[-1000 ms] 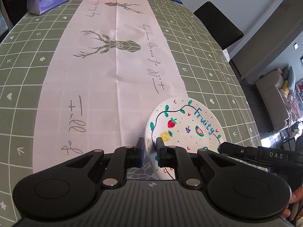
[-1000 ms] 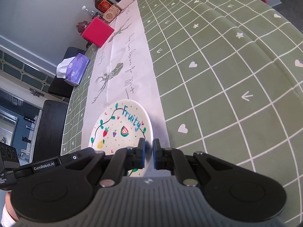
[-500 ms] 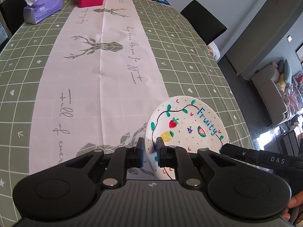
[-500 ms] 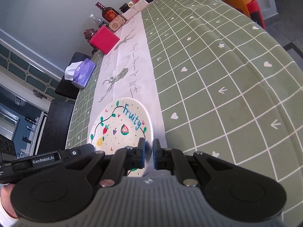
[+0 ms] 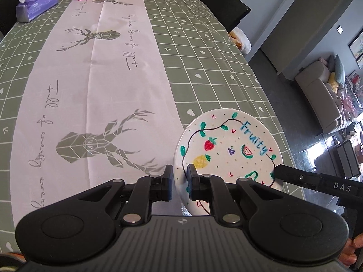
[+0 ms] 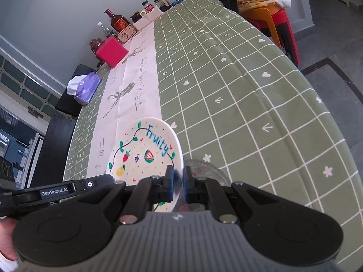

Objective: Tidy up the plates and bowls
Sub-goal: 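Lift the 'Fruity' plate with both grippers and carry it across the table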

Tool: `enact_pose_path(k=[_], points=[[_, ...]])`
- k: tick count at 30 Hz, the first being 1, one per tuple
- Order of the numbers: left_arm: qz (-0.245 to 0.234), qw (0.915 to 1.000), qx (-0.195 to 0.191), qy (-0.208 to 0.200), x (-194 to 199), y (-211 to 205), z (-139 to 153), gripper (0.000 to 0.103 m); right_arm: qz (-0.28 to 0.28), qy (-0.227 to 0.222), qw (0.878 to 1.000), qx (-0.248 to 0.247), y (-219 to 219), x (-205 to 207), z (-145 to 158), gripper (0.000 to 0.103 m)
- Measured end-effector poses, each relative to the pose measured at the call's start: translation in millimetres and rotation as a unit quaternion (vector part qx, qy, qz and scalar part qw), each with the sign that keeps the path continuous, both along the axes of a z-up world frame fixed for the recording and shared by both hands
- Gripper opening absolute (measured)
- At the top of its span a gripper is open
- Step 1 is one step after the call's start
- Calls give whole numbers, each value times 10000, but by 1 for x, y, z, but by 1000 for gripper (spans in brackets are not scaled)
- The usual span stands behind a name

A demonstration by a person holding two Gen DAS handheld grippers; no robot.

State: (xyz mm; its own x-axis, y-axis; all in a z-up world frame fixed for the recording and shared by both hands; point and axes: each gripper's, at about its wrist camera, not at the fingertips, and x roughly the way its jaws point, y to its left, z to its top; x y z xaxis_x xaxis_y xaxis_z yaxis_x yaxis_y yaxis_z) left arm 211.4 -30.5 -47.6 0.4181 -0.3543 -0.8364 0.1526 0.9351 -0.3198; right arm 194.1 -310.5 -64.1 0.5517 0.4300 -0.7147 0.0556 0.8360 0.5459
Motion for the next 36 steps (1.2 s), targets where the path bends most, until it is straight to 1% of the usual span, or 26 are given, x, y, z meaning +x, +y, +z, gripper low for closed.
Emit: enact_pose_path(k=[4,8,11,16,18,22,26,28,30,33,34,35,36], points=[[18,9999,-34,102,-15,-8,-7,13,5,131,9998,-143,-7,-12,-1,5],[40,9997,16,237,-24,-15,-16,13,38,287,9991,-310,-8,-18,-7,6],[54,9996,79,282,-27,-19,-24,12,48,401,9983,-428,-8,-20,-18,7],[83,9992,81,391,-28,-21,-35,10,-65,594,9975,-364,-13,-18,-38,8],[91,9992,113,362,-28,-22,-36,10,-34,568,9976,-403,-12,-18,-38,8],[72,9992,220,335,-28,-24,-36,10,97,455,9965,-693,-3,-21,-35,8],[18,9990,356,251,-31,-27,-35,10,151,403,9961,-772,-2,-22,-35,8],[25,9991,378,213,-32,-28,-35,10,167,383,9964,-737,-2,-22,-35,12],[28,9991,373,191,-33,-27,-36,10,171,387,9966,-701,-3,-22,-36,18],[77,9990,420,124,-34,-27,-37,11,145,331,9970,-681,-3,-23,-35,21],[89,9990,420,87,-35,-26,-37,13,145,251,9974,-654,-3,-25,-32,21],[106,9990,436,45,-35,-25,-36,22,138,196,9977,-641,-3,-26,-31,22],[122,9989,462,-22,-36,-25,-35,26,126,148,9978,-636,-3,-27,-30,24]])
